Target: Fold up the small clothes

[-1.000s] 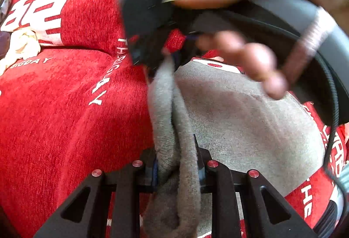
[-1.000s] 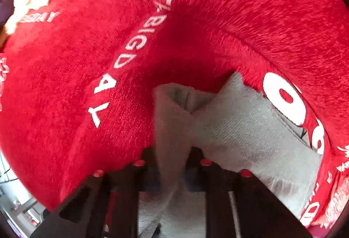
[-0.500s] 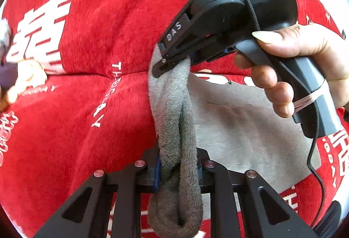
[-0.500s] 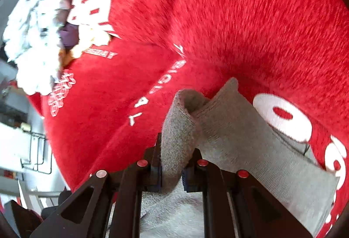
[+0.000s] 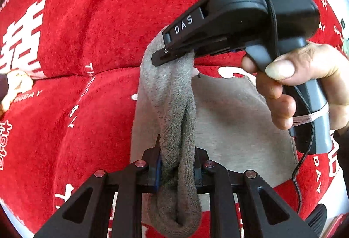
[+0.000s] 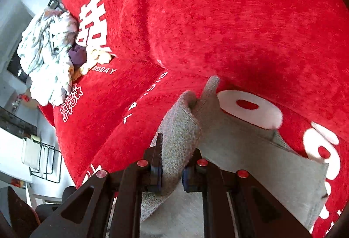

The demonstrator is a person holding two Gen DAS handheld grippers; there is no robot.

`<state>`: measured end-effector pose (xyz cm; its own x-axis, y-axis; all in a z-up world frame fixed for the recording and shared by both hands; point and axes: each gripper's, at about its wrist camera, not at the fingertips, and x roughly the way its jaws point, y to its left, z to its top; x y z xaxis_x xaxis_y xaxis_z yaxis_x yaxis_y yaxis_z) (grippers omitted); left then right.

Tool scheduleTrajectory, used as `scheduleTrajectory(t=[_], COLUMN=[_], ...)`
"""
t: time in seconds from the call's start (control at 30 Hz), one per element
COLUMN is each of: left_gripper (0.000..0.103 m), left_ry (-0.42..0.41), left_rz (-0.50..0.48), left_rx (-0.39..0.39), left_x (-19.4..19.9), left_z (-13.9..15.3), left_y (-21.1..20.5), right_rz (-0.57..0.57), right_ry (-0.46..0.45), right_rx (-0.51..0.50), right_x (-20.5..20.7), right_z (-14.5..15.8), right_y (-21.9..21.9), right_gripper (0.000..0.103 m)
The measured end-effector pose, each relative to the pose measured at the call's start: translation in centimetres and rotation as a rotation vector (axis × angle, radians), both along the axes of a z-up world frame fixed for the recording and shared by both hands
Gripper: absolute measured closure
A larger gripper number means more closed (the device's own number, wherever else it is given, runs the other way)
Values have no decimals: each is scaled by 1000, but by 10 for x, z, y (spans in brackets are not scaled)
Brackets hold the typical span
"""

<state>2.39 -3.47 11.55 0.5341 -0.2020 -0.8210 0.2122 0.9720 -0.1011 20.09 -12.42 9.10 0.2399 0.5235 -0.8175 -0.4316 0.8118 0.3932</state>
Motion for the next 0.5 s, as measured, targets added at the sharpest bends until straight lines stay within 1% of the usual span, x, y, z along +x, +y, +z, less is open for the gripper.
scheduleTrajectory(t=[0.2,0.37,0.5], left_gripper=[83,83,83], left_ry=[-15,-10,3], left_rz=[-24,-45,-64], left_rx=[54,60,75], left_x=[-5,0,5], left_z=[9,17,15], left_y=[-42,-77,-105], right_rz=[-39,-66,-71], right_ry=[-22,-38,-51], right_rx=[49,61,55], right_x=[-10,-19,-24], right_z=[11,14,14], right_y=[-46,-83,-108], right_gripper=[89,89,89])
